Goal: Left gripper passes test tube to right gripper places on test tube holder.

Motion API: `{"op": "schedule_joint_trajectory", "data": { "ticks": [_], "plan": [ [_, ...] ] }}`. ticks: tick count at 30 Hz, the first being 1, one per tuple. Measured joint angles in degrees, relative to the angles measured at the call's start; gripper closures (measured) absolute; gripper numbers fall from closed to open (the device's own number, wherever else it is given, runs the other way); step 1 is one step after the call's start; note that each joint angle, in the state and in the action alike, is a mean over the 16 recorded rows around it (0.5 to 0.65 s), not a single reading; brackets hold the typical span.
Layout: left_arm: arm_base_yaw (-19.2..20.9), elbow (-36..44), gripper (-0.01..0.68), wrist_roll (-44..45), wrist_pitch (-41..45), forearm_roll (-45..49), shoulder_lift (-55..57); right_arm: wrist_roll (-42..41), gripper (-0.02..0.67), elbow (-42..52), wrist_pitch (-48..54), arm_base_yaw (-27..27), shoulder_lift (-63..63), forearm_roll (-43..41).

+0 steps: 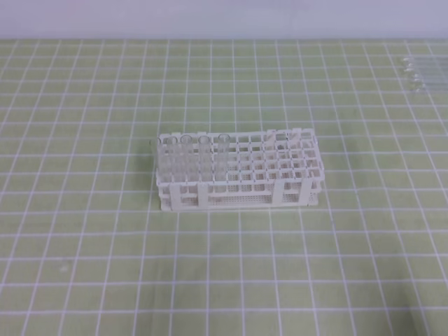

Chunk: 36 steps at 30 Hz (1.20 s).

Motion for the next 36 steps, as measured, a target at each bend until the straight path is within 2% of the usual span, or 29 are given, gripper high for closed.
{"op": "schedule_joint_trajectory", "data": {
  "ticks": [7, 19, 36],
  "plan": [
    [3.14, 2.42, 0.674, 0.03, 5.43, 0.24, -2.81, 0.00, 0.665, 0.00, -0.04, 0.00, 0.02, 0.01],
    [0.31, 2.92, 0.674, 0.24, 9.28, 0.43, -3.42, 0.00, 0.665, 0.00, -0.08, 0.00, 0.02, 0.08],
    [0.17, 2.88, 0.675, 0.13, 9.31, 0.29, -3.19, 0.00, 0.665, 0.00, -0.08, 0.00, 0.06, 0.09]
  ]
}}
